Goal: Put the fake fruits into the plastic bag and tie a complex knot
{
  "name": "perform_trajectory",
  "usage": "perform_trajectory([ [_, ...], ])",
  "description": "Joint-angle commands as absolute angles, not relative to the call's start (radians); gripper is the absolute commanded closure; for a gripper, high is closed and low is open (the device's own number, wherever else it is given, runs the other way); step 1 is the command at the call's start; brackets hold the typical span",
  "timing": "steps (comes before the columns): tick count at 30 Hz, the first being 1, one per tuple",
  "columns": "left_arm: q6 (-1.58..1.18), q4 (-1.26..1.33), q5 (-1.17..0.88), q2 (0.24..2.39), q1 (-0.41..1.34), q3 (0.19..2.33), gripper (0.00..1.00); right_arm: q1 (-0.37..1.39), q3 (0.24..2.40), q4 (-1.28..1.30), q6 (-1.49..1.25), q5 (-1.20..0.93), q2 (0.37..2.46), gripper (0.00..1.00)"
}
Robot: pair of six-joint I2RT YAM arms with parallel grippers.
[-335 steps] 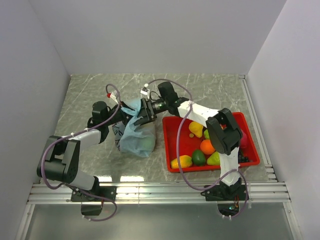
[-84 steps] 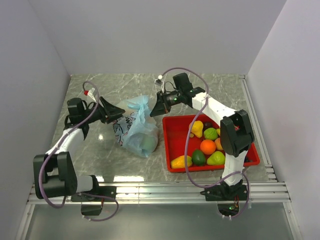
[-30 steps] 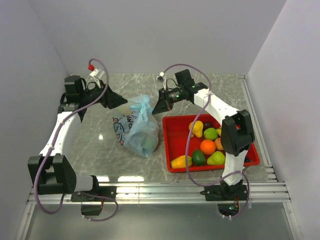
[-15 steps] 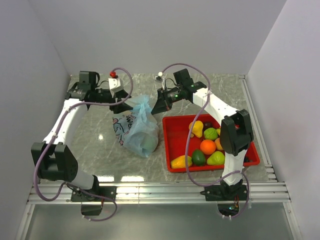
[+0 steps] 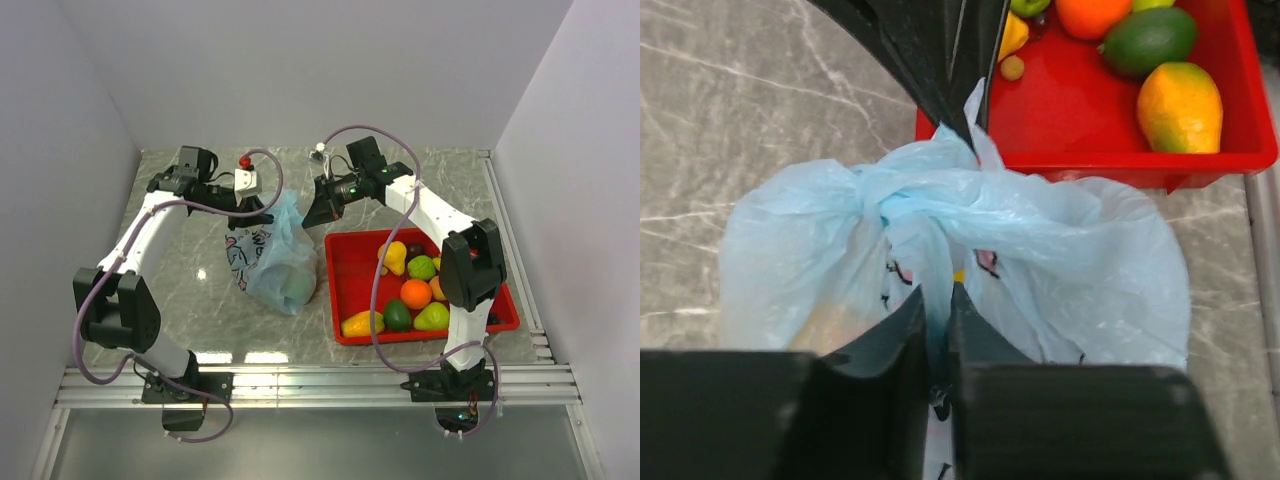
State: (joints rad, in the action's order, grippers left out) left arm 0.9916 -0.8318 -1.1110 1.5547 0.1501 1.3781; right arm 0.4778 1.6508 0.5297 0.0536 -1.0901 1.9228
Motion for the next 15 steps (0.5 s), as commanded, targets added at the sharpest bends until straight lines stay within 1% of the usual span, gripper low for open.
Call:
perform_trajectory([
  [1,0.982,-0.787,-1.086,1.503,0.135,1.356,0.88,0.459,1.674,0.514,0.052,-1.117,1.914,1.00],
  [2,0.992,-0.796,-1.062,1.497,0.127,1.347,1.00,0.447,1.660,0.499,0.020,-1.132,1.905,1.00],
  [4,1.024,-0.831,-1.055,1.479,0.088,1.312,1.00,0.411,1.611,0.437,-0.033,-1.140,1.872,1.00],
  [8,1.106,-0.923,-1.013,1.467,0.017,1.273,1.00,0.354,1.565,0.422,-0.061,-1.158,1.824,1.00],
  [12,1.169,-0.983,-0.989,1.456,-0.066,1.249,1.00,0.315,1.542,0.521,0.009,-1.125,1.809,1.00],
  [15,1.195,-0.994,-0.979,1.442,-0.086,1.230,1.00,0.293,1.520,0.590,0.095,-1.091,1.807,1.00],
])
